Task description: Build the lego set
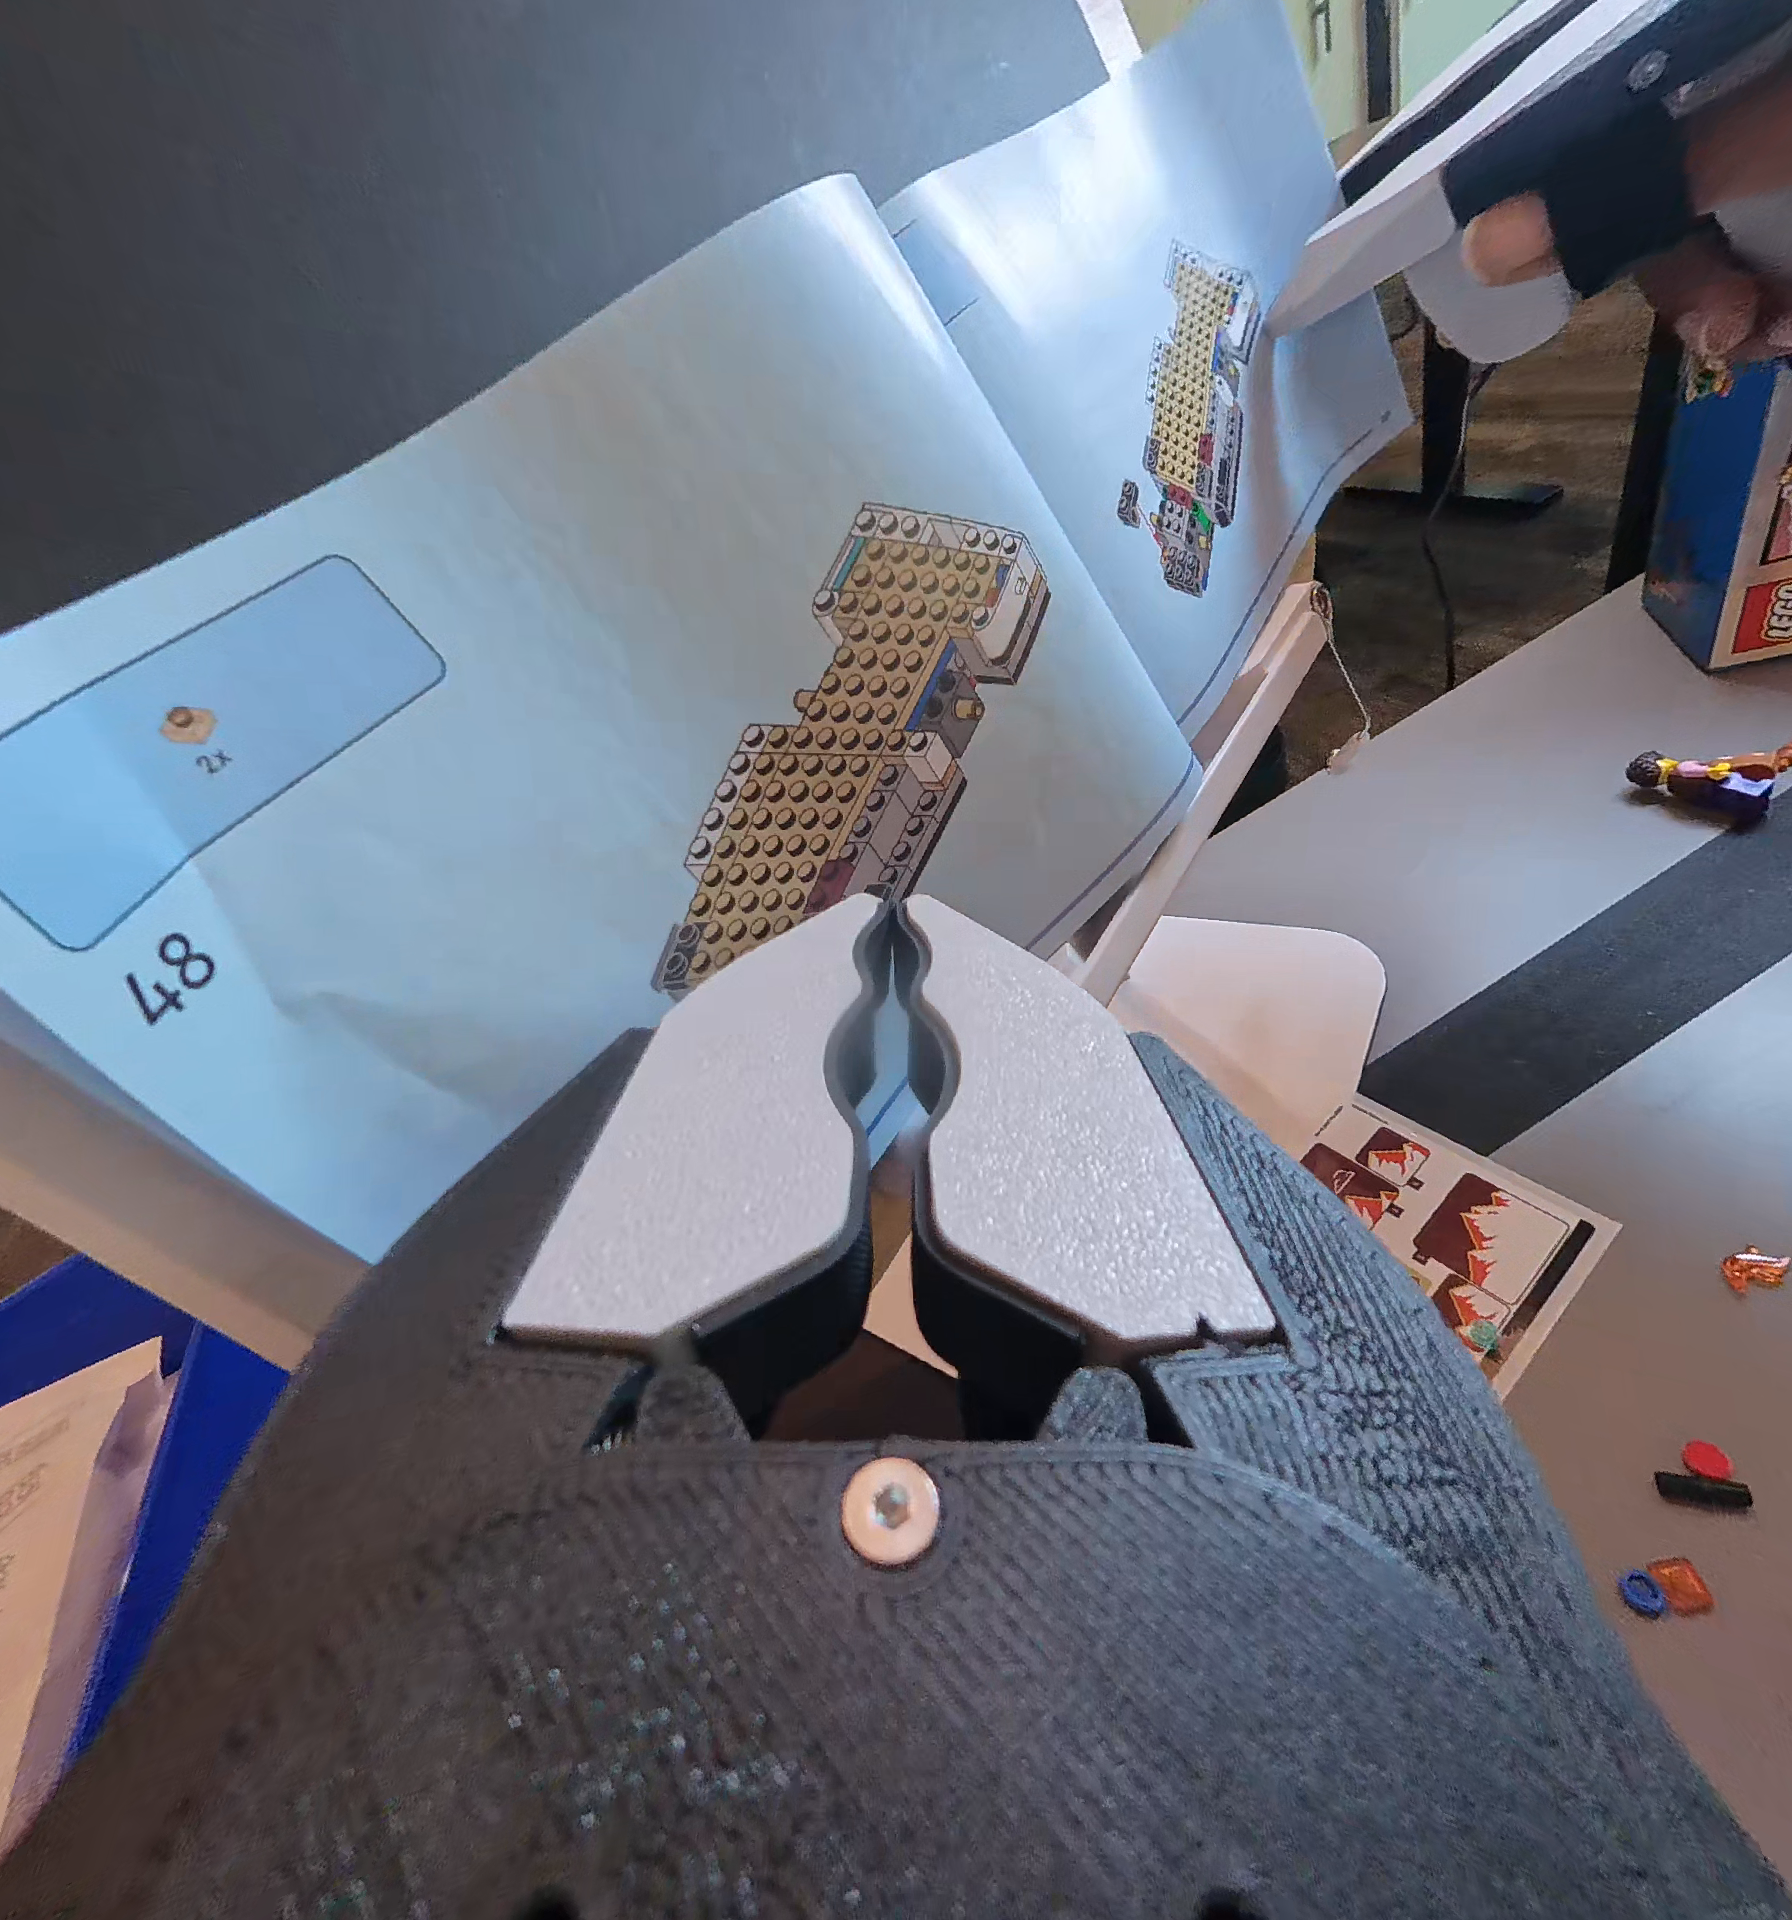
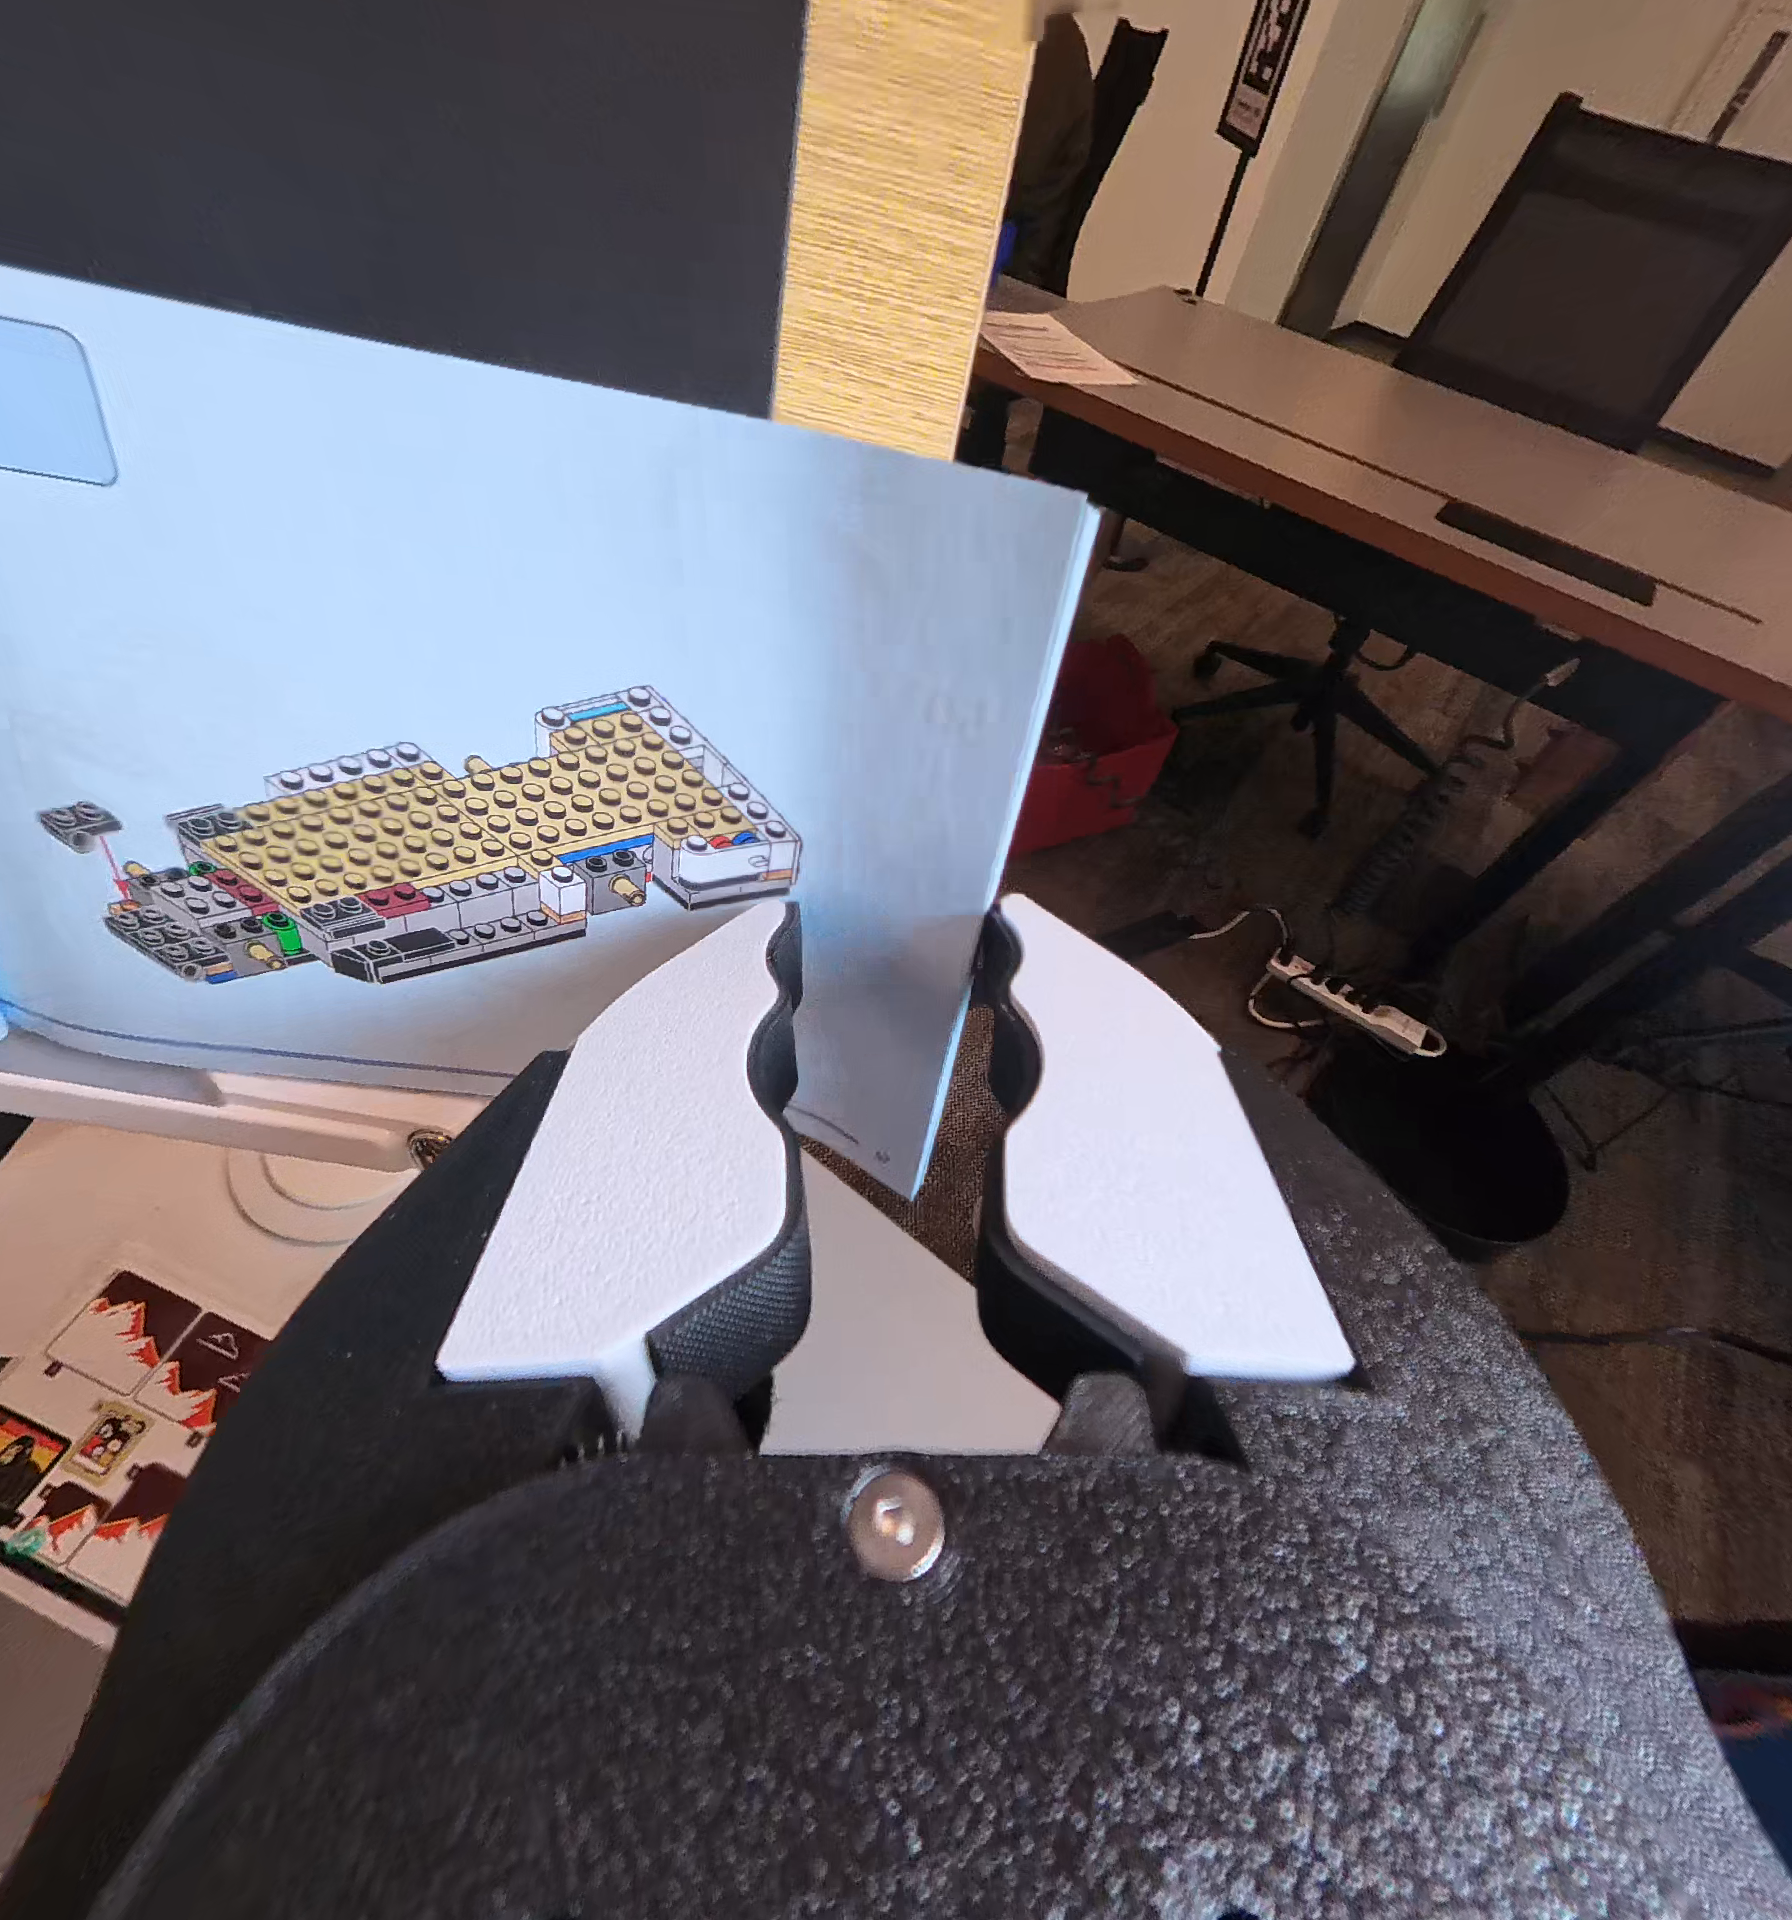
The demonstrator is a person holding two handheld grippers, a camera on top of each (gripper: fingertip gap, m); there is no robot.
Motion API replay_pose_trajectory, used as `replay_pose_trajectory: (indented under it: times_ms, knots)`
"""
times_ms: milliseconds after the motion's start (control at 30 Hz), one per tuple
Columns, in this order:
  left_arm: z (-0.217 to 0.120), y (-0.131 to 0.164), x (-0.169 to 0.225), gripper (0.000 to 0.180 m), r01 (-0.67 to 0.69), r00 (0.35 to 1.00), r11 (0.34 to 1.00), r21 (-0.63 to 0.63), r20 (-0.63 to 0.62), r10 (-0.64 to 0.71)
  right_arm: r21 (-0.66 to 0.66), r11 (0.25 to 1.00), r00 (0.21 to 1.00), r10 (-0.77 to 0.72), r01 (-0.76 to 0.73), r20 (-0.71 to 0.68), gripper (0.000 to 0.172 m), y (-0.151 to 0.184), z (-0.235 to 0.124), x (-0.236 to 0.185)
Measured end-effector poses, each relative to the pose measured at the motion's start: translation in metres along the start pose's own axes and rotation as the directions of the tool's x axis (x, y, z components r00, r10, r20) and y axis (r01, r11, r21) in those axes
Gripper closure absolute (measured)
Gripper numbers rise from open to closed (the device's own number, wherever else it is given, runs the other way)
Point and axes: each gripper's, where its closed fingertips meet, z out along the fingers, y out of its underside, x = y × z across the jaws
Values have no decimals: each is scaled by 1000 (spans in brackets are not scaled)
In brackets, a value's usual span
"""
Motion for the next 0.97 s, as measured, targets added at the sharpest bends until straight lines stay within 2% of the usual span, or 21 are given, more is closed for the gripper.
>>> replay_pose_trajectory:
  times_ms: [133, 233, 367, 467, 567, 633, 733, 867, 967]
  knots:
    - [-19, -5, 4, 180, 60, 998, 997, 51, -22, -59, 151, 985, 993, 95, -83, -76, 134, -5, -43, -4]
    - [-47, 3, 18, 180, 122, 992, 988, 96, -51, -118, 189, 972, 990, 128, -138, 65, 135, 24, -69, -55]
    - [-56, 49, 46, 160, 194, 981, 980, 42, -35, -193, 65, 995, 978, 67, -81, 196, 135, 98, -47, -131]
    - [-38, 87, 61, 150, 201, 980, 979, -44, 28, -199, -19, 999, 977, 49, -46, 209, 129, 126, -8, -159]
    - [-25, 107, 67, 148, 244, 970, 965, -94, 49, -240, -27, 998, 988, 64, -61, 142, 125, 119, 26, -155]
    - [-17, 119, 64, 147, 266, 964, 954, -141, 67, -258, -46, 993, 990, 109, -105, 93, 114, 119, 47, -146]
    - [-2, 131, 46, 141, 327, 942, 932, -157, 128, -309, 30, 992, 992, 124, -125, 17, 109, 109, 67, -130]
    - [26, 130, 24, 136, 332, 932, 936, -120, 196, -305, 177, 981, 997, 79, -76, -10, 123, 83, 77, -118]
    - [45, 126, 15, 139, 333, 928, 937, -103, 210, -307, 204, 978, 999, 46, -44, -3, 141, 72, 83, -117]
